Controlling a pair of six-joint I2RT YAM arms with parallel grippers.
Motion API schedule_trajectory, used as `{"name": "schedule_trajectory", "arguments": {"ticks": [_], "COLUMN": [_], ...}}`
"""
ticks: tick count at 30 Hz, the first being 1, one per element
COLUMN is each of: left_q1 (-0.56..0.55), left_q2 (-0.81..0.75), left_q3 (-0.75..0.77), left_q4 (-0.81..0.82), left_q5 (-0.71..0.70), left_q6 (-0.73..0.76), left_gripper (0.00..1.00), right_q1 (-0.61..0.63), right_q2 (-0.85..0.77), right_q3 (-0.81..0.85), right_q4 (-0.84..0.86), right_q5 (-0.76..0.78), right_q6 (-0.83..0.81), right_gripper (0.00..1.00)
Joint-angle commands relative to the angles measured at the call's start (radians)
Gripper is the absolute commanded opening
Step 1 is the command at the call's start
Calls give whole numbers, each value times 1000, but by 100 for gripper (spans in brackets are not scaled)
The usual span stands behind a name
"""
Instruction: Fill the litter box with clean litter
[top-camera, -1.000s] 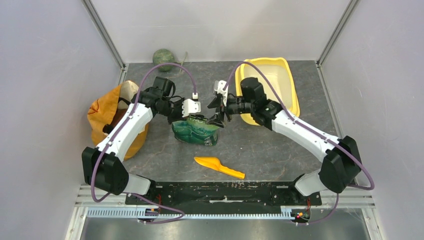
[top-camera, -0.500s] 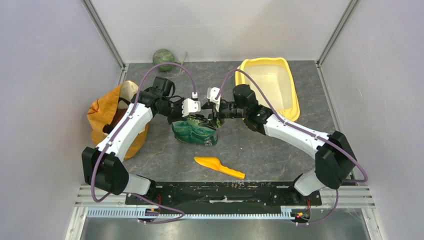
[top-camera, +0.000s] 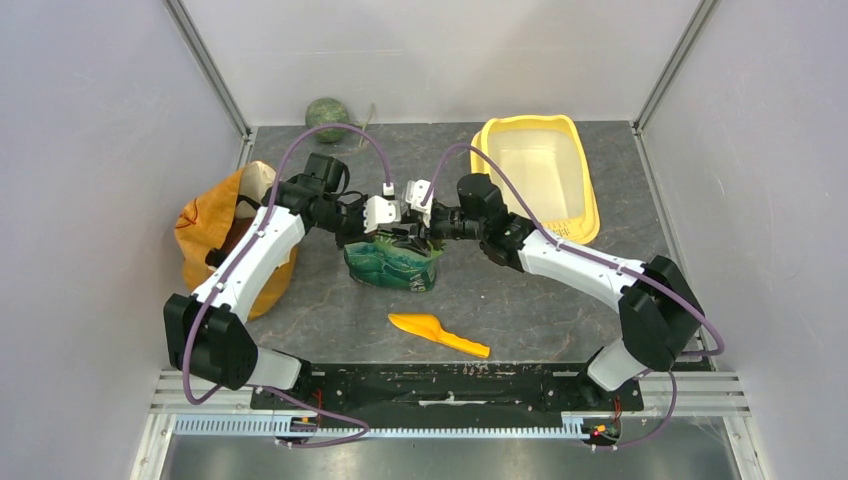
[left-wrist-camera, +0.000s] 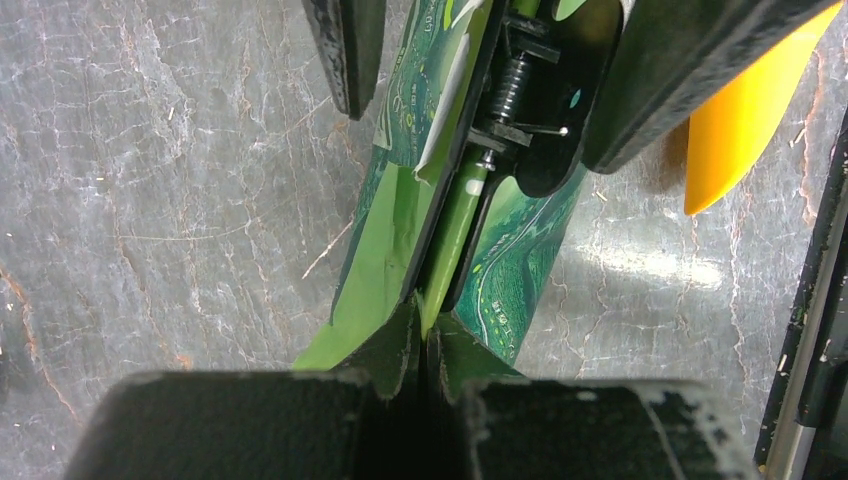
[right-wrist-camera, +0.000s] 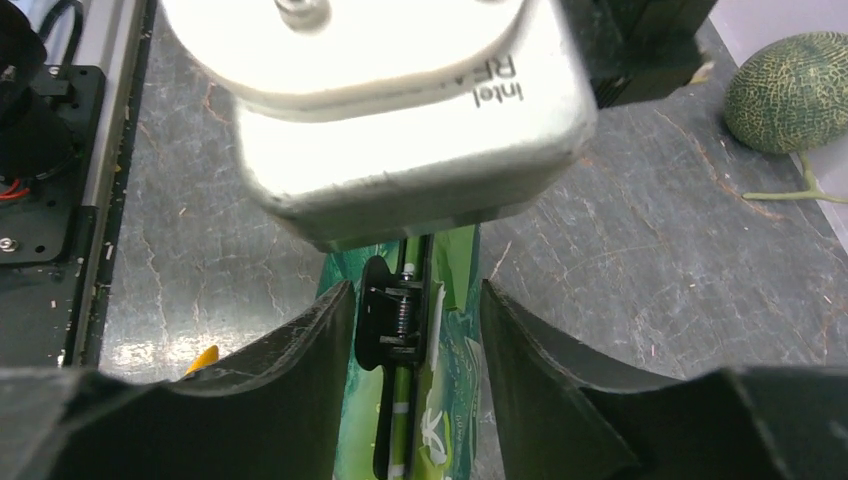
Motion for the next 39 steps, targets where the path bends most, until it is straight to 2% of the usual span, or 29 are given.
{"name": "schedule_trajectory", "arguments": {"ticks": [1,6,14,17,19,21,23,39], "left_q1": [6,12,19,20,22,26,31,56], "left_q2": [-22,-25,-31,-31,-32,-30,-26,-22], "left_q3": [70,62,44,38,36,36,35,25], "left_q4": [53,53,53,53,53,53,53,53], "left_q5": [149,152,150,150,150,152,151,156], "left_q6": [-45,-39,-32,-26,-24,-24,-26,-17], "left_gripper": [2,2,2,2,2,2,2,2], "right_q1": [5,5,5,5,5,4,4,-32], "right_q2": [16,12,2,-6,-14,-20,-28,-52], "right_q3": [12,2,28,40,40,41,41,72], "right_q4": [40,49,44,41,39,37,41,56], "right_q5": [32,44,58,50,48,50,54,20], "right_q6": [-26,-27,-7,6,8,11,23,80], "right_gripper": [56,49,33,23,9,3,0,0]}}
